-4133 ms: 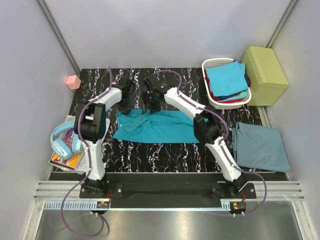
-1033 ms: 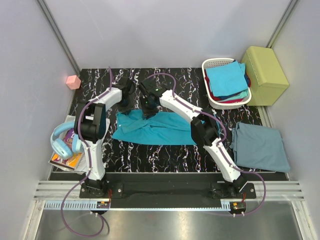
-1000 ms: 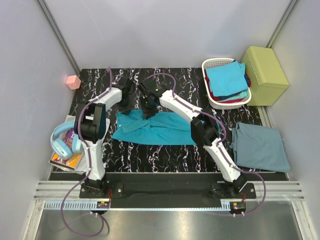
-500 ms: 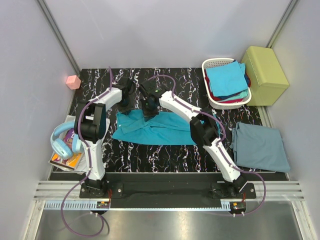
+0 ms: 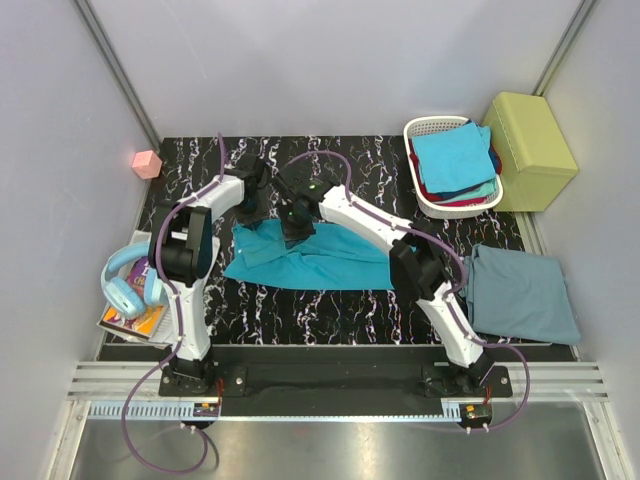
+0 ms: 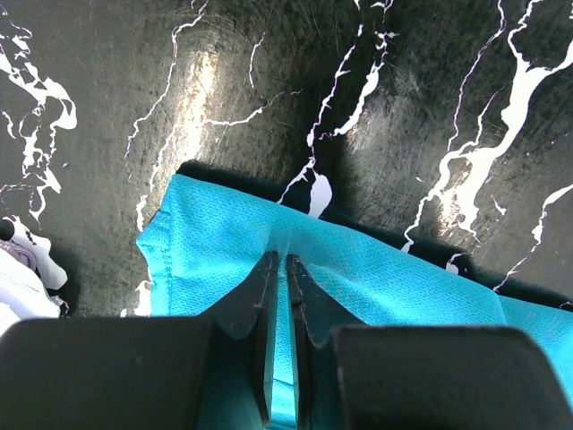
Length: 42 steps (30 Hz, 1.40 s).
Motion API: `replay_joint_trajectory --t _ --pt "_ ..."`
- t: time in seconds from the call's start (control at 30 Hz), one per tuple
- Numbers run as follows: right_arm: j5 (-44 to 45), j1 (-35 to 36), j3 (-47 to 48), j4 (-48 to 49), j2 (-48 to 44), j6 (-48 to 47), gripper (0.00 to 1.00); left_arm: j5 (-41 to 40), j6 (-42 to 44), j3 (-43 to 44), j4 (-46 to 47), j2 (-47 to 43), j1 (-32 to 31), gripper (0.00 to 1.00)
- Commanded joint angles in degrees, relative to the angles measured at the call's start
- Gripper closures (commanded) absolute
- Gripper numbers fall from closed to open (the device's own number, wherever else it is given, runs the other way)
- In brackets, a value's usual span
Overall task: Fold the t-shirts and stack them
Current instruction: Fold the other side of the tshirt into a rectangle
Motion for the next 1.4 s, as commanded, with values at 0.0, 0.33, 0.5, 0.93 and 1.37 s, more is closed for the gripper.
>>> replay_joint_trajectory --t 0.0,0.33,0.5,0.93,1.37 --pt "1.1 1.3 -1.6 1.5 -5.5 0.3 1.0 1.1 -0.3 -1.3 0.2 0.8 -0.7 0.89" --pt "6.1 1.9 -5.4 3.0 -6.4 -0.8 0.72 1.0 -0.2 -1.6 0.1 0.6 -0.8 0.89" --pt "6.2 -1.1 0.1 1.9 -3.4 -1.6 0.55 0.8 -0.2 -1.9 0.2 0.4 -1.0 0.89" --pt "2.7 -4.1 8.1 -0.1 5.2 -2.4 0.57 0.5 -0.5 -2.0 0.2 0.4 -1.2 0.88" --pt "-0.3 -4.0 8.0 0.8 6.7 -1.7 0.59 0.3 -0.2 -1.3 0.2 0.7 -1.2 0.88"
